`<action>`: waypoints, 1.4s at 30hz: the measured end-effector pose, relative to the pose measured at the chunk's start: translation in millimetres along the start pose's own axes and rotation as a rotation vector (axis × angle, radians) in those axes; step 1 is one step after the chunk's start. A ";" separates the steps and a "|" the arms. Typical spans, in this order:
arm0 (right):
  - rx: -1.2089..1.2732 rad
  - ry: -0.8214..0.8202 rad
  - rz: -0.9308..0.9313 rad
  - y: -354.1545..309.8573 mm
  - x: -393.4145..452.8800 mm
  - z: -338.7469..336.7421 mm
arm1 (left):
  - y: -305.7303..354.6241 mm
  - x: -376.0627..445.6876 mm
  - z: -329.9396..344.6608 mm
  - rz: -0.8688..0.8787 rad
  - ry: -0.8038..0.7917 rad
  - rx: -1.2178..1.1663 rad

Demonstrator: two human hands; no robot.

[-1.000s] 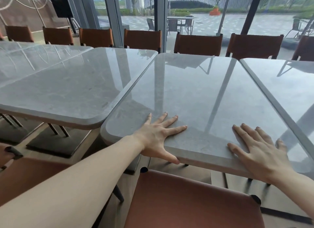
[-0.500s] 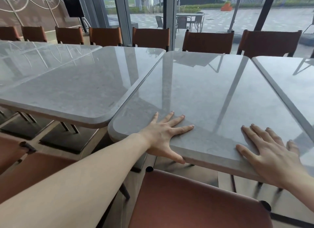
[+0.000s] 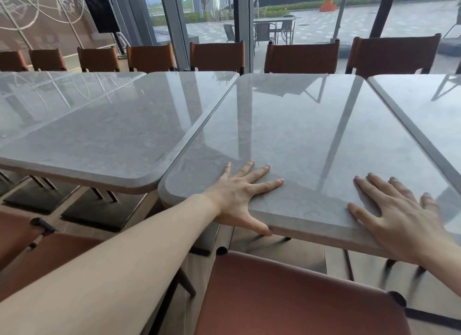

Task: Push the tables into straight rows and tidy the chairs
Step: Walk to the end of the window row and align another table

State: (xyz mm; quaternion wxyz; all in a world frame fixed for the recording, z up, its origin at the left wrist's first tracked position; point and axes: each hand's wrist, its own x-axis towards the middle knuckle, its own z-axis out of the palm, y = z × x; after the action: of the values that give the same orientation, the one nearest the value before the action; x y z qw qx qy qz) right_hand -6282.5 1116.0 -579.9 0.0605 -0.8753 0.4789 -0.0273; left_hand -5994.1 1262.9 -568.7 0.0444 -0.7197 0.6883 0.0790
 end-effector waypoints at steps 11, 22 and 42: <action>0.034 0.005 -0.001 -2.6 8.7 -2.8 | -5.5 9.9 0.0 0.001 0.019 -0.011; 0.047 0.017 -0.007 -2.2 12.8 -3.8 | -5.4 12.1 -3.5 -0.001 0.014 -0.007; 0.093 0.059 -0.004 -2.9 21.5 -3.7 | -15.4 21.0 1.8 -0.011 0.070 -0.053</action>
State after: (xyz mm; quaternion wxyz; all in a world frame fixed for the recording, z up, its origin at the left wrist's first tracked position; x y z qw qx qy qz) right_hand -6268.8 1099.1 -576.1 0.0871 -0.8712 0.4772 -0.0755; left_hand -5978.0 1243.2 -574.9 0.0015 -0.7267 0.6832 0.0717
